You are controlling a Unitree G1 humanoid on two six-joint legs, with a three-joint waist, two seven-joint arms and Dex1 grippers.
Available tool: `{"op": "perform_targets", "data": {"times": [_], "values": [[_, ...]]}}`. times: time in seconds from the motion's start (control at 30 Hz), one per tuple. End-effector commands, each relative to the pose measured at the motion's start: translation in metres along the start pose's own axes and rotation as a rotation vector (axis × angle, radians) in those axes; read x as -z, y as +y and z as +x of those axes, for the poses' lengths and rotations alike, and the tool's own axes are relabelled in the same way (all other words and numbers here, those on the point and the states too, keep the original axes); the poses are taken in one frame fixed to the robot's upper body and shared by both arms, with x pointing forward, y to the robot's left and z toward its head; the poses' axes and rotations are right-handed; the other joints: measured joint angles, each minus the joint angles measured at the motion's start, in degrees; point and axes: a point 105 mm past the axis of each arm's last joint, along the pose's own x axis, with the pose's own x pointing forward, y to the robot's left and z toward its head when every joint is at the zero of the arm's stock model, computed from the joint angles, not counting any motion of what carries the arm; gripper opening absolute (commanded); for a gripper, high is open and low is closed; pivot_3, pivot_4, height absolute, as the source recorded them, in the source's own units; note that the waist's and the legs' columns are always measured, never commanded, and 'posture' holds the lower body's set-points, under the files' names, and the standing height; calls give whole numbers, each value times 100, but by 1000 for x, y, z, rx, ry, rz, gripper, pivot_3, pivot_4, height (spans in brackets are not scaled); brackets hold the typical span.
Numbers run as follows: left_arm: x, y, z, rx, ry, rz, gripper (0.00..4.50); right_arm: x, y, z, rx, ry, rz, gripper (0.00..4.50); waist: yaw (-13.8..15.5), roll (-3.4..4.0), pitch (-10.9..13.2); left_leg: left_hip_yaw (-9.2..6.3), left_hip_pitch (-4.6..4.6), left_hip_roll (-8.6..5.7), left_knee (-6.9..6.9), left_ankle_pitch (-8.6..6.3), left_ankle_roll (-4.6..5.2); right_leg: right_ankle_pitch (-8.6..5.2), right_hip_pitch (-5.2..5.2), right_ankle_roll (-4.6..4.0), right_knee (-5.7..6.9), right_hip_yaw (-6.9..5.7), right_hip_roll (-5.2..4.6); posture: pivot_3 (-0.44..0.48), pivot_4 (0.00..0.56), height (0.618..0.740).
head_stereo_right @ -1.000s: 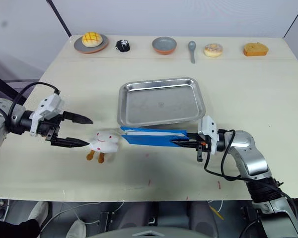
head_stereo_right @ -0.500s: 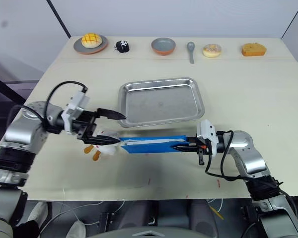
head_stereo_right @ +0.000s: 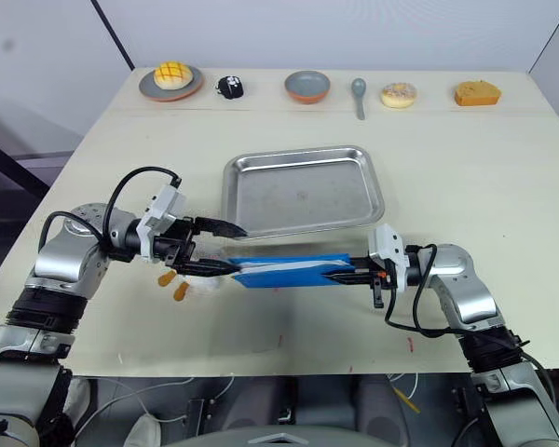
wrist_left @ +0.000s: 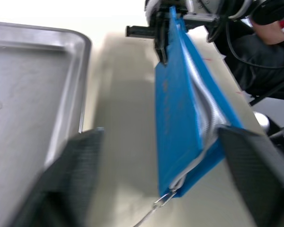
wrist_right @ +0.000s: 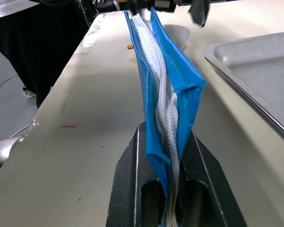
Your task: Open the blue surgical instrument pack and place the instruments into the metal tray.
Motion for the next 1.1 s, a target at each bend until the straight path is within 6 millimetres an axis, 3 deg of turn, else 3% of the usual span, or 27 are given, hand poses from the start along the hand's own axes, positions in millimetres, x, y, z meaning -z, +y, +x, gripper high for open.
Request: {"op": "perform_targets", "data": {"times": [0.03, 0.17, 0.73, 0.77, 1.03, 1.1], "values": [[-4, 2, 4, -18, -34, 32, 1634, -13, -4, 1, -7, -34, -60, 0, 4, 0, 0, 0, 0, 0, 0, 0, 0, 0, 0, 0, 0, 0, 0, 0, 150, 732], [-4, -4, 13, 4, -55, 30, 68, -14, -6, 3, -9, -37, -64, 0, 0, 0, 0, 0, 0, 0, 2, 0, 0, 0, 0, 0, 2, 1, -1, 0, 150, 732], [16, -16, 17, 33, -56, -13, 68, -12, -9, -7, 20, -12, -24, 0, 8, 0, 0, -1, 2, 0, 3, 0, 0, 0, 1, 0, 5, 1, -1, 0, 150, 732], [16, -16, 17, 32, -58, -16, 0, -12, -8, -9, 16, -7, -15, 809, 13, 1, 0, -1, 2, -1, 3, 0, 0, 0, 1, 0, 5, 1, -2, 0, 150, 732], [23, -13, 22, 7, -62, -35, 0, -15, -7, -25, 56, 37, -50, 4463, 25, 1, -1, -2, 2, -2, 5, 0, 0, 0, 2, 0, 5, 0, -4, 0, 150, 732], [24, -11, 24, 3, -60, -33, 0, -18, -6, -32, 66, 53, -69, 4463, 34, 1, -2, -2, 2, -3, 5, 0, 1, 0, 3, 0, 5, 0, -4, 0, 150, 732]]}}
